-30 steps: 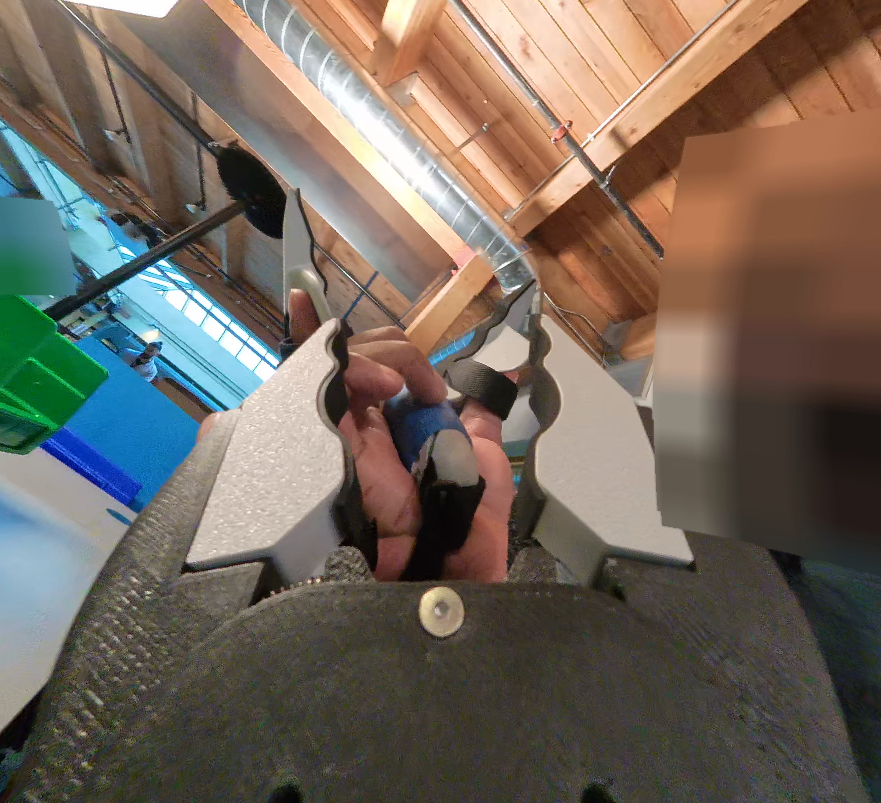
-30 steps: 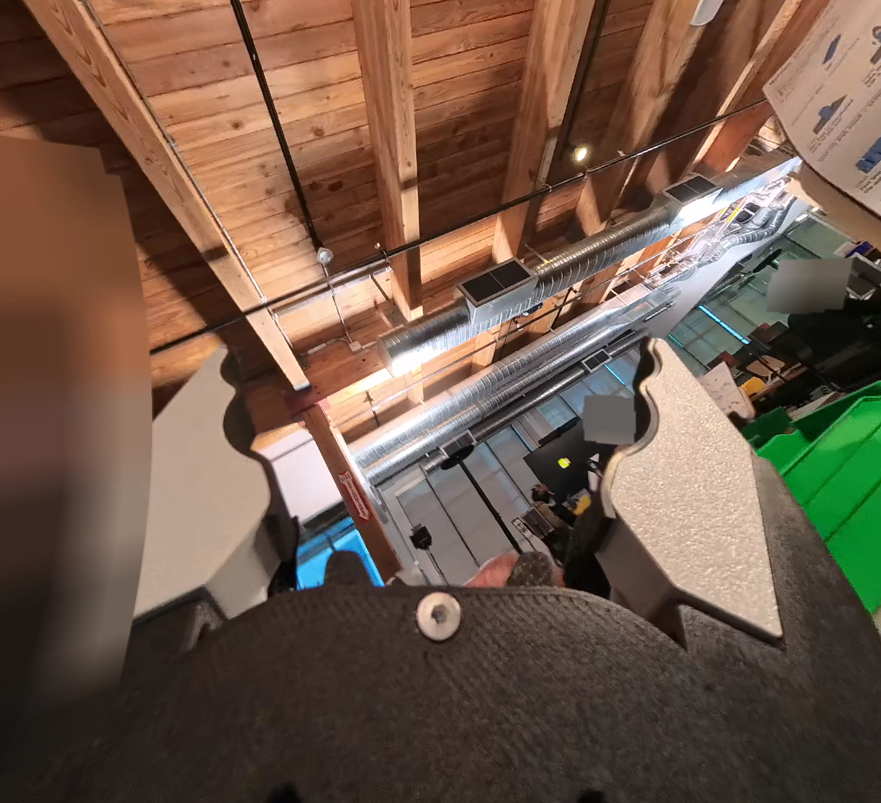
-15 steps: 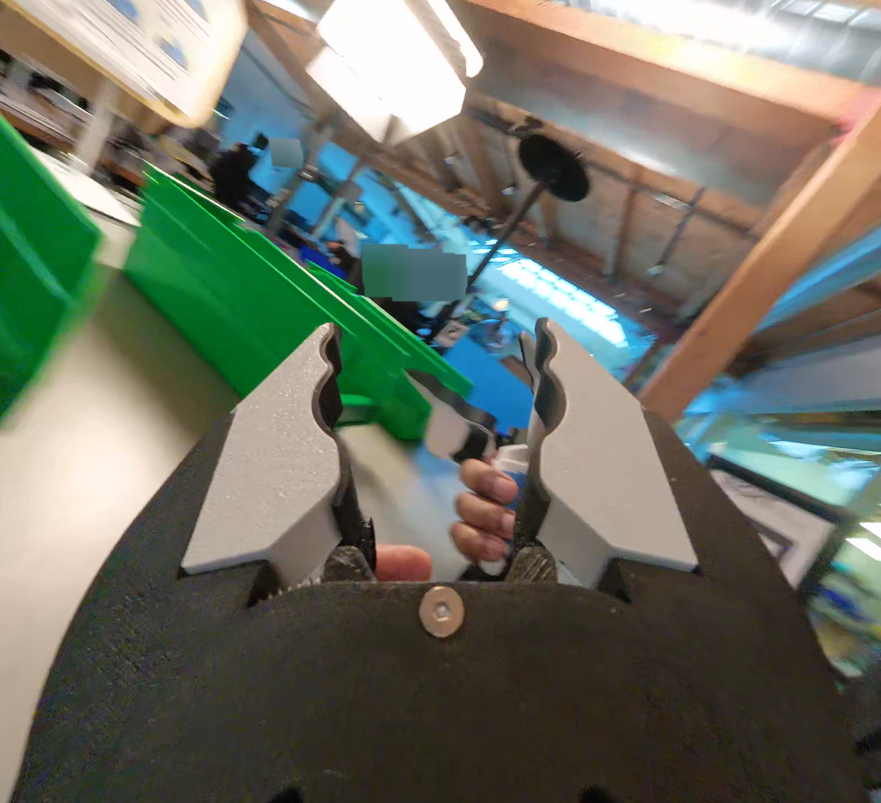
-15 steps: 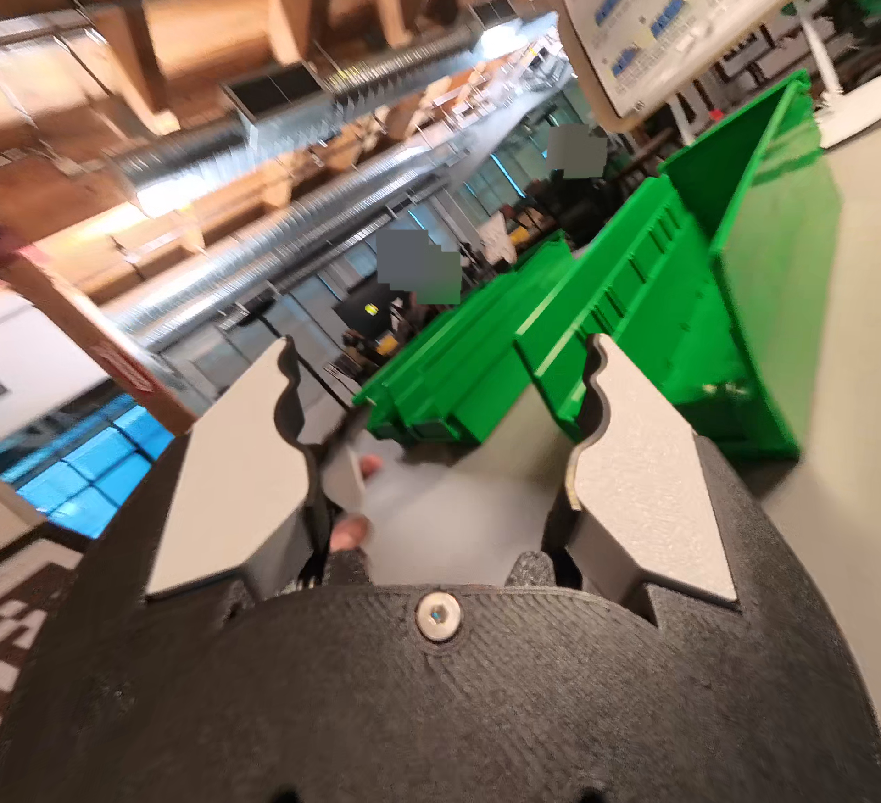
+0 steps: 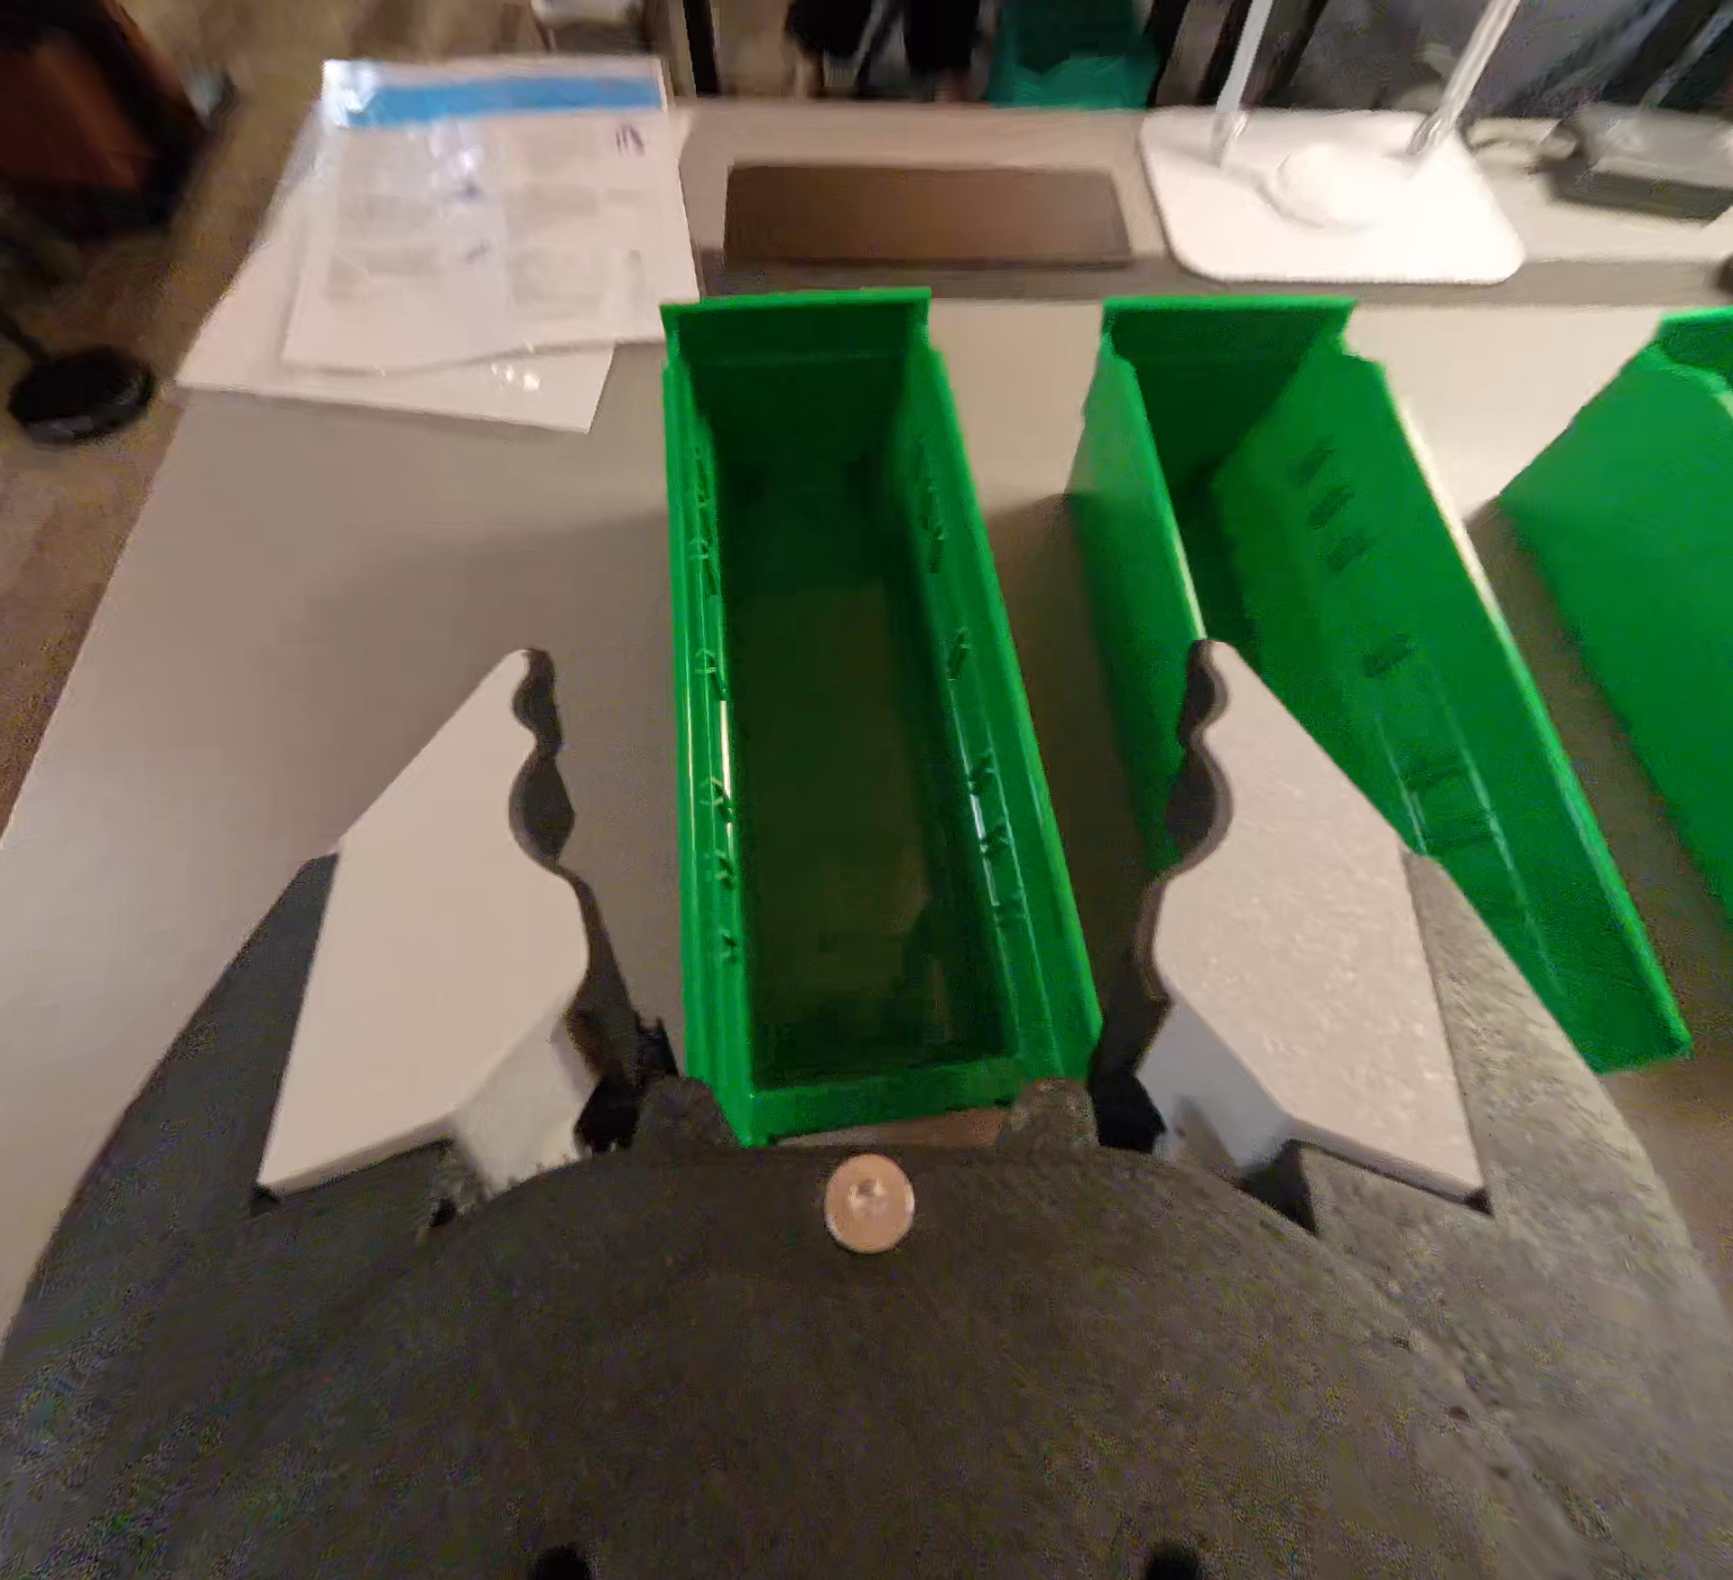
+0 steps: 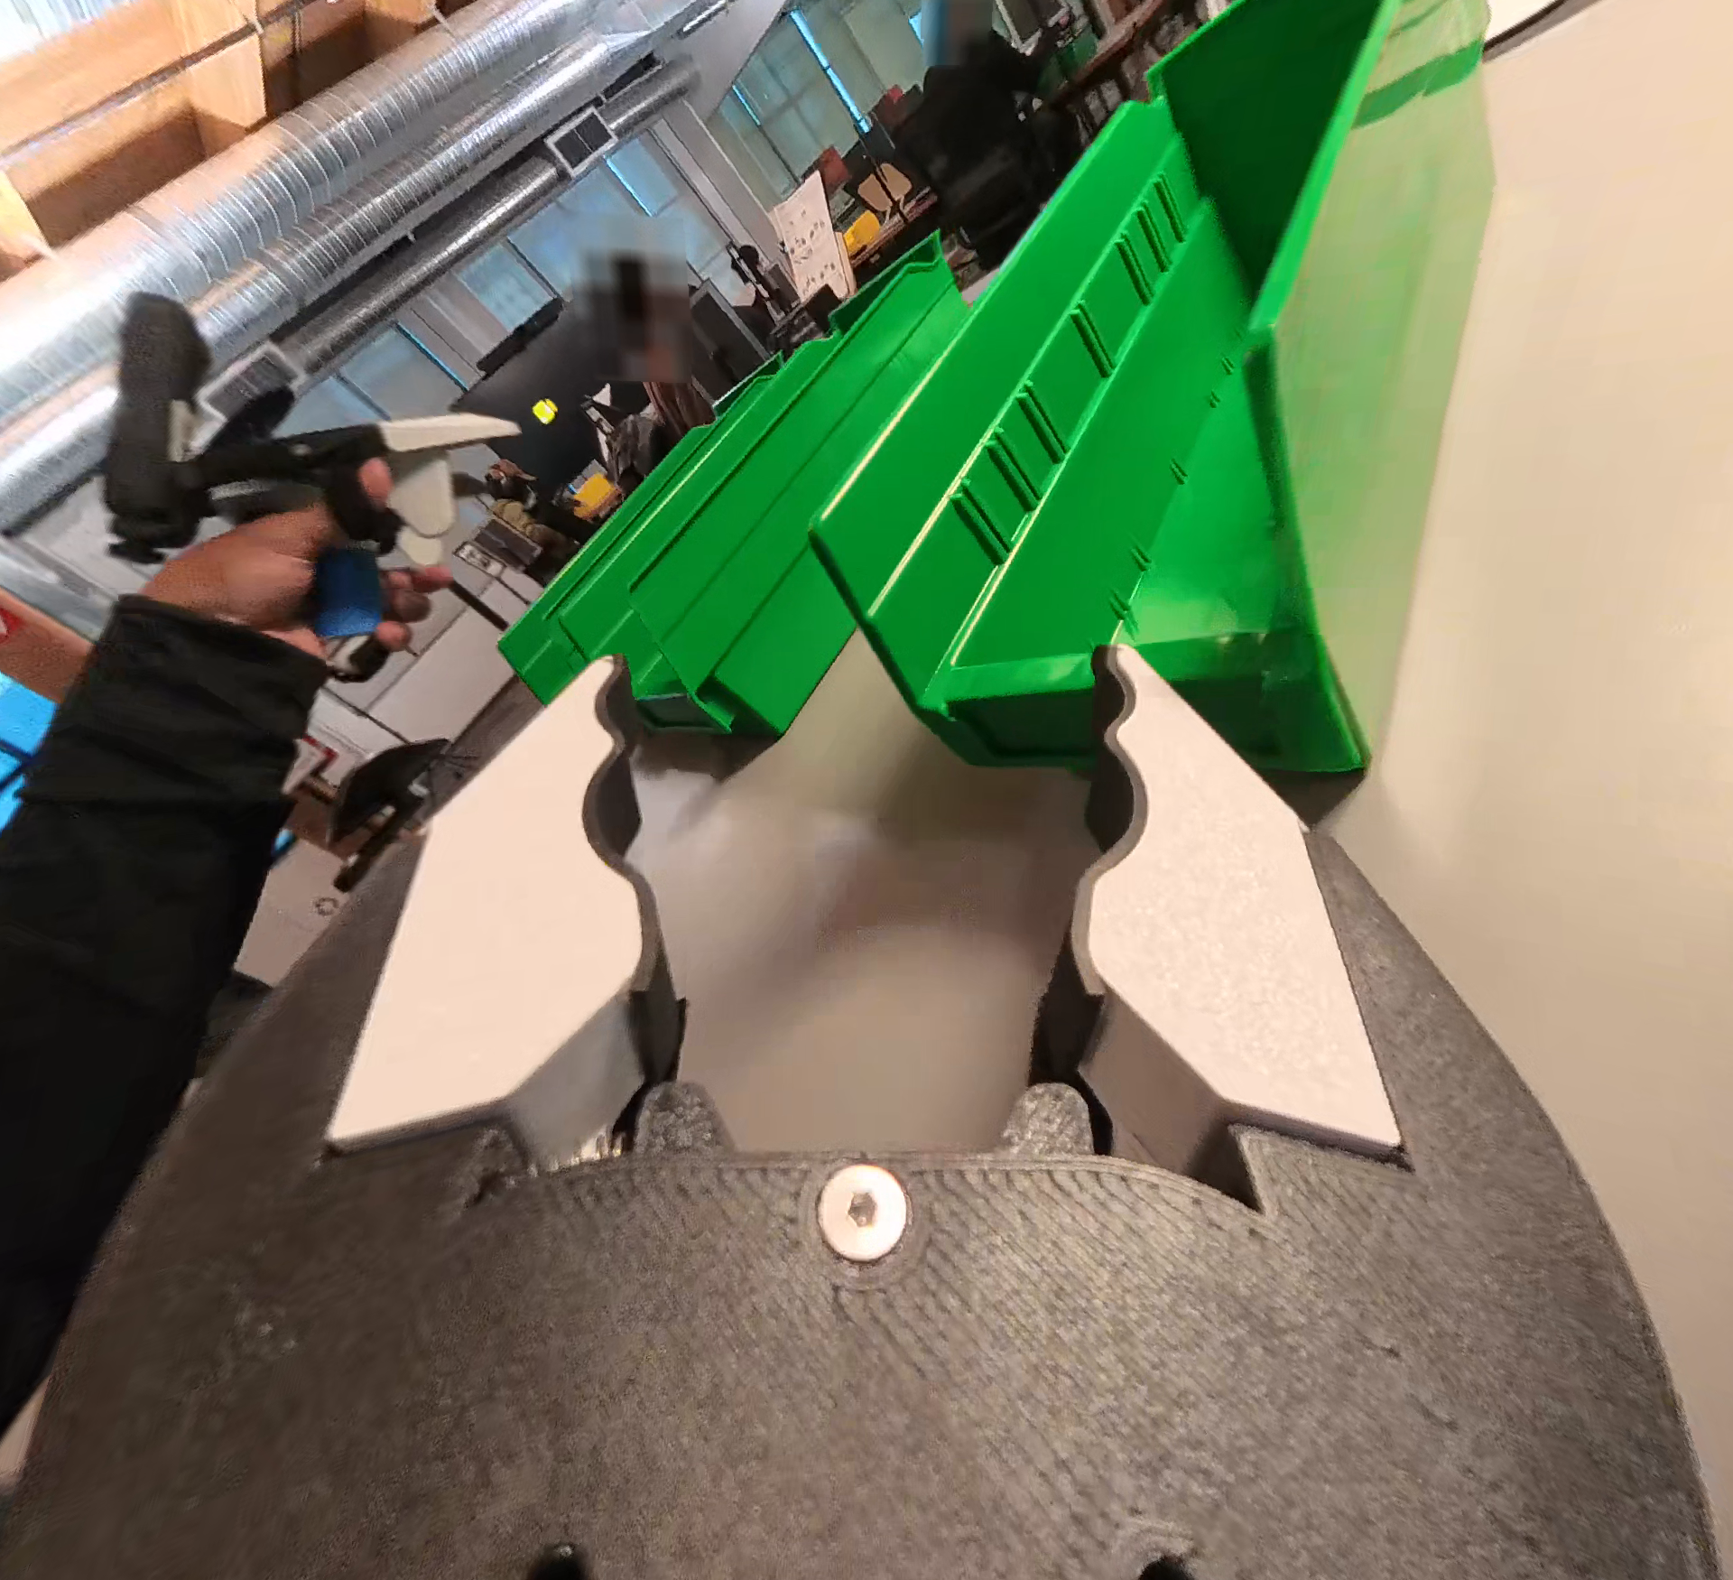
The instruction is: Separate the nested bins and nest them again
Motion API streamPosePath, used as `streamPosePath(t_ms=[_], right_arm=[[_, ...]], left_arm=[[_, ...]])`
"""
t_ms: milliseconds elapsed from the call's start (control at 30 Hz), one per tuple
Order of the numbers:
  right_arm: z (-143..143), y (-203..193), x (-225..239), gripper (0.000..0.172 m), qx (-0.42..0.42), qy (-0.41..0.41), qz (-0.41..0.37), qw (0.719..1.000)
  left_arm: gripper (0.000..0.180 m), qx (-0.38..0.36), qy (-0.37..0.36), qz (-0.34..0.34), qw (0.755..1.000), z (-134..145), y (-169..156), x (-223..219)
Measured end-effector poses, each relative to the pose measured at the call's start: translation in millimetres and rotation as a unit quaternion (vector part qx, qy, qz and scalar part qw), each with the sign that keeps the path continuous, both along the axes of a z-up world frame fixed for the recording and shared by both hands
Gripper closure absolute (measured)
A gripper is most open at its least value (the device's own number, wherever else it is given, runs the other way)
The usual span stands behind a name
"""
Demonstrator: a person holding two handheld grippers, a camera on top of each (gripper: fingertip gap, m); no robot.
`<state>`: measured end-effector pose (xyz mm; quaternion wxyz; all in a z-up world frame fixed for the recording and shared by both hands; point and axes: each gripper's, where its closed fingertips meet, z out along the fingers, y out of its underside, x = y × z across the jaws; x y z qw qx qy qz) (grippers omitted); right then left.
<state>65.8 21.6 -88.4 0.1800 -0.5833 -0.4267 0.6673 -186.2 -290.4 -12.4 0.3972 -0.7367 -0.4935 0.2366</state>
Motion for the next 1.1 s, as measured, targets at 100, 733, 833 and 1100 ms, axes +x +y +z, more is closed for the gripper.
streamPosePath(t_ms=[100,733,833,1100], right_arm=[[-1.5,0.4,-1.7,0.078,-0.007,-0.005,0.003,1.0],[-1.9,-9.8,2.5,0.083,-0.001,0.0,0.036,0.999],[-0.7,-8.4,3.0,0.083,-0.008,0.003,0.035,0.999],[1.3,-8.7,5.2,0.085,-0.011,0.01,0.039,0.999]], left_arm=[[0.042,-0.05,-0.064,-0.001,0.997,-22.0,5.5,-25.1],[0.051,-0.144,-0.223,0.008,0.964,-96.7,12.3,-49.2],[0.051,-0.165,-0.222,0.004,0.961,-91.7,13.3,-46.8],[0.052,-0.153,-0.237,0.015,0.959,-97.8,12.3,-45.2]])
